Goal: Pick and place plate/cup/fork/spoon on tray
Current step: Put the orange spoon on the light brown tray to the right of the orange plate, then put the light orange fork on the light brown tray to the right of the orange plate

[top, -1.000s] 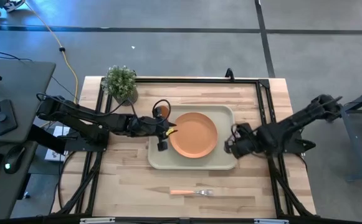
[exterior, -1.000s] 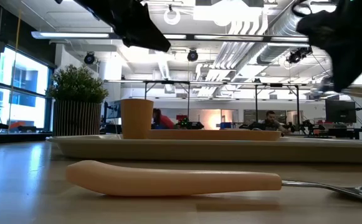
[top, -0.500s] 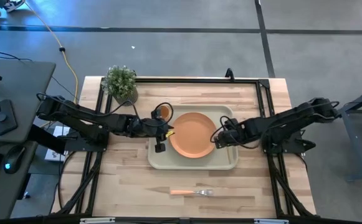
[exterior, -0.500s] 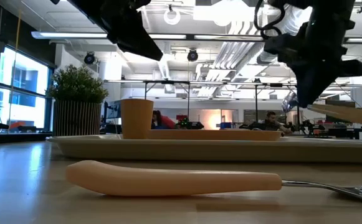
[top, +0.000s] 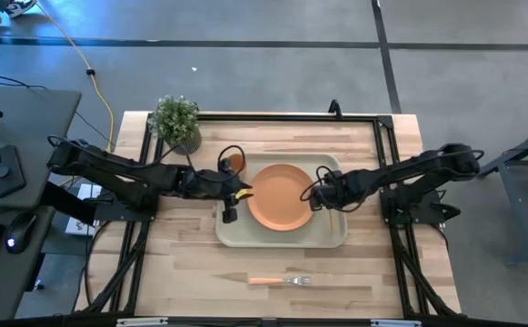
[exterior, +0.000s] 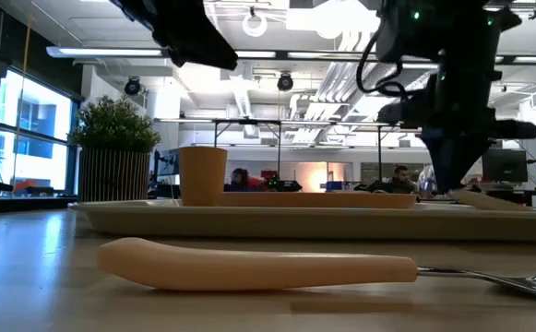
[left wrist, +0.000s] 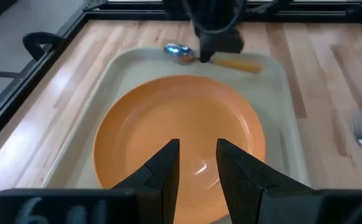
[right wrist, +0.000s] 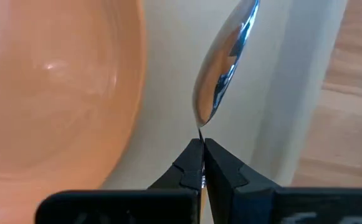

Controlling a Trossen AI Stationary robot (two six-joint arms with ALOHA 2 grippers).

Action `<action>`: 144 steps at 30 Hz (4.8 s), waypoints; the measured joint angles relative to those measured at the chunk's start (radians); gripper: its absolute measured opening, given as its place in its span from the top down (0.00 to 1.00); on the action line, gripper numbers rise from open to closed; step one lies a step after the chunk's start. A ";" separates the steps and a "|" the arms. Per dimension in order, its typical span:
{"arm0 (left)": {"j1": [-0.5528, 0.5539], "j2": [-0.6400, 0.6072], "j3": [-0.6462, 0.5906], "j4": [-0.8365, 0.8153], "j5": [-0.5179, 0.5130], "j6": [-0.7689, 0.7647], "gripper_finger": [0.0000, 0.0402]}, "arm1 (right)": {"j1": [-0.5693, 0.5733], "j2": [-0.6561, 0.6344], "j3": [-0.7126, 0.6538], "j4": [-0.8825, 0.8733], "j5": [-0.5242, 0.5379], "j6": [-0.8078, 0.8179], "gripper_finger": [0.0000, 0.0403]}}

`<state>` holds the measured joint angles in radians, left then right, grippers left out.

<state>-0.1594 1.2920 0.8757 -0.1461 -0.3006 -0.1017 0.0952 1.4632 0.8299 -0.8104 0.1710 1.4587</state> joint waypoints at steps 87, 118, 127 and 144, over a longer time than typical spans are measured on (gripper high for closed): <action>-0.025 0.000 -0.001 -0.093 -0.019 0.070 0.76 | 0.073 0.058 -0.057 0.302 0.300 -0.320 0.79; -0.419 0.388 -0.093 0.423 0.146 0.061 0.77 | 0.682 0.234 0.128 0.434 0.175 0.103 0.58; -0.375 0.453 -0.061 0.411 0.145 0.080 0.77 | 0.673 0.363 0.130 0.589 0.087 0.130 0.36; -0.360 0.449 -0.062 0.393 0.231 0.034 0.77 | 0.663 0.417 0.132 0.791 0.107 0.137 0.43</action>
<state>-0.5194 1.7409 0.8139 0.2465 -0.0700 -0.0673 0.7582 1.8801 0.9616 -0.0191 0.2778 1.5953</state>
